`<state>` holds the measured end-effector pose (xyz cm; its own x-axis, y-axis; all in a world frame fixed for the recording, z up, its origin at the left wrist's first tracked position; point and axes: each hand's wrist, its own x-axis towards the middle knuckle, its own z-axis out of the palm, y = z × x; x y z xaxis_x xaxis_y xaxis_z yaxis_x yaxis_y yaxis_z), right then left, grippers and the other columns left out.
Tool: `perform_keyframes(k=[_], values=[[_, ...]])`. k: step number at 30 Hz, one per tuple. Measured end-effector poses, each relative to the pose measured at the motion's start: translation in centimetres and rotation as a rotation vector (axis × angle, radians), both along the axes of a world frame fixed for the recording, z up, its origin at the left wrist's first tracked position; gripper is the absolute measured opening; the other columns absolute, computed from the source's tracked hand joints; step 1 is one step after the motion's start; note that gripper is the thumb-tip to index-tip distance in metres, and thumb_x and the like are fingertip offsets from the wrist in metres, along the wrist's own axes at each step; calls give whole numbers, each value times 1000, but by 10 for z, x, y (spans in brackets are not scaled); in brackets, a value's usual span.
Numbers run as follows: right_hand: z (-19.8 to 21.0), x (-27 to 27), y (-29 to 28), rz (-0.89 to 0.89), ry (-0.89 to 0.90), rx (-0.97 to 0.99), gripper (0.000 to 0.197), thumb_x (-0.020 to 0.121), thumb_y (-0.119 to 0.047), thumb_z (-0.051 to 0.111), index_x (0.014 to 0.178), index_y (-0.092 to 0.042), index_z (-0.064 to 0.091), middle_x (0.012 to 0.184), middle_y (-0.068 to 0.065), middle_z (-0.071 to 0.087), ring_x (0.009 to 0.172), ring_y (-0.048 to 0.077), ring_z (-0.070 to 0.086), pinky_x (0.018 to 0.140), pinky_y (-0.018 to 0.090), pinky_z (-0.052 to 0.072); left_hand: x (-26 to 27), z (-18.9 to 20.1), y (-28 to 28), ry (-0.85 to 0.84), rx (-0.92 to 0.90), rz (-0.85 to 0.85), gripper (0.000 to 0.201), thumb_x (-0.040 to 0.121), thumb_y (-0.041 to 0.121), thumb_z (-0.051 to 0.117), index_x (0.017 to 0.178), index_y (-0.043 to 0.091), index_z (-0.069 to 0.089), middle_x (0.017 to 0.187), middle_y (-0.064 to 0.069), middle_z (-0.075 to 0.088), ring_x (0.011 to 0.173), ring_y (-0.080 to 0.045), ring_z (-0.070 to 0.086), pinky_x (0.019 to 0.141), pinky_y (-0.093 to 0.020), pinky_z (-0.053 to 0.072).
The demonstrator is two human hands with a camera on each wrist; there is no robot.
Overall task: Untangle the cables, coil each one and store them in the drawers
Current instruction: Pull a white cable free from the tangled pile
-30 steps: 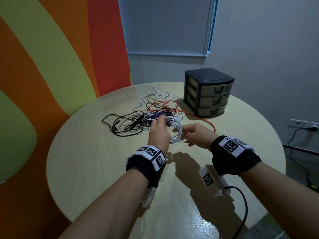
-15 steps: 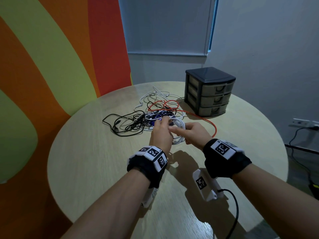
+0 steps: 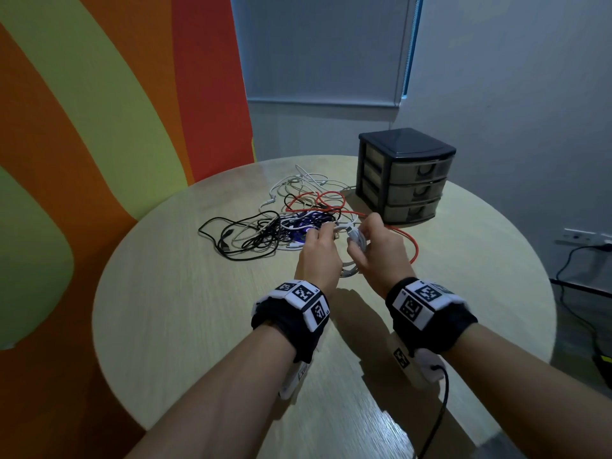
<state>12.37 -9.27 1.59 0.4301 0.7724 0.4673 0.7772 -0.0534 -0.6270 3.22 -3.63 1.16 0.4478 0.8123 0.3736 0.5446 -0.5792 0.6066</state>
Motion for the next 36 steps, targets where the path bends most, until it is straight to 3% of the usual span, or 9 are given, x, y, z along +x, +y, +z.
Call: perform_keyframes(k=[6, 13, 16, 21, 23, 28, 29, 32, 36], values=[[-6, -4, 1, 21, -109, 118, 17, 88, -9, 60, 102, -1, 54, 90, 14, 65, 78, 25, 62, 67, 26, 47, 0, 0, 2, 12, -5, 38, 31, 97, 5, 37, 125, 8, 50, 114, -18, 53, 100, -31, 53, 78, -30, 38], [-11, 0, 1, 62, -268, 223, 22, 85, -4, 61, 105, 6, 63, 115, 24, 64, 98, 34, 67, 82, 37, 53, 1, 0, 3, 29, -28, 64, 32, 97, 5, 37, 126, 11, 50, 116, -16, 51, 101, -31, 53, 79, -30, 39], [-12, 3, 2, 60, -298, 255, 26, 84, -11, 59, 104, 4, 67, 111, 21, 66, 96, 32, 68, 81, 42, 57, 1, 0, 3, 50, -29, 68, 33, 97, 5, 38, 127, 11, 48, 116, -16, 50, 100, -30, 54, 79, -30, 41], [-6, 6, 1, 37, -325, 286, 16, 81, -14, 66, 93, -4, 72, 98, 11, 73, 85, 25, 71, 71, 34, 58, 2, -2, 3, 138, -20, 72, 38, 98, 5, 37, 134, 14, 42, 119, -15, 47, 102, -28, 53, 73, -24, 32], [0, 5, 0, 17, -244, 324, 13, 81, -11, 69, 93, -5, 70, 91, 9, 73, 78, 23, 70, 69, 32, 57, 2, -2, 3, 173, -23, 74, 40, 97, 4, 37, 135, 14, 40, 122, -14, 46, 104, -27, 52, 74, -22, 32], [20, 12, 7, -190, 266, 339, 14, 88, -20, 64, 83, -11, 55, 67, -9, 58, 64, 12, 58, 61, 17, 45, 0, -2, 6, 173, -48, 78, 37, 97, 4, 35, 133, 12, 42, 120, -16, 46, 98, -30, 54, 71, -27, 32], [20, 15, 8, -211, 338, 304, 15, 89, -21, 63, 83, -12, 53, 66, -9, 57, 65, 12, 60, 63, 18, 48, 1, -2, 6, 161, -47, 67, 37, 97, 4, 34, 133, 12, 42, 120, -16, 47, 98, -31, 54, 71, -27, 32], [14, 20, 10, -195, 490, 144, 11, 90, -24, 61, 90, -15, 54, 85, 4, 68, 72, 18, 68, 71, 39, 57, 1, -1, 5, 121, -50, 71, 36, 97, 4, 34, 130, 12, 45, 119, -15, 48, 100, -30, 53, 74, -27, 34], [12, 14, 5, -74, 550, 27, 11, 90, -21, 60, 93, -10, 61, 89, 6, 68, 68, 8, 65, 63, 31, 56, 1, -1, 4, 55, -44, 60, 33, 97, 4, 34, 125, 9, 49, 116, -16, 51, 98, -32, 53, 76, -31, 38]])
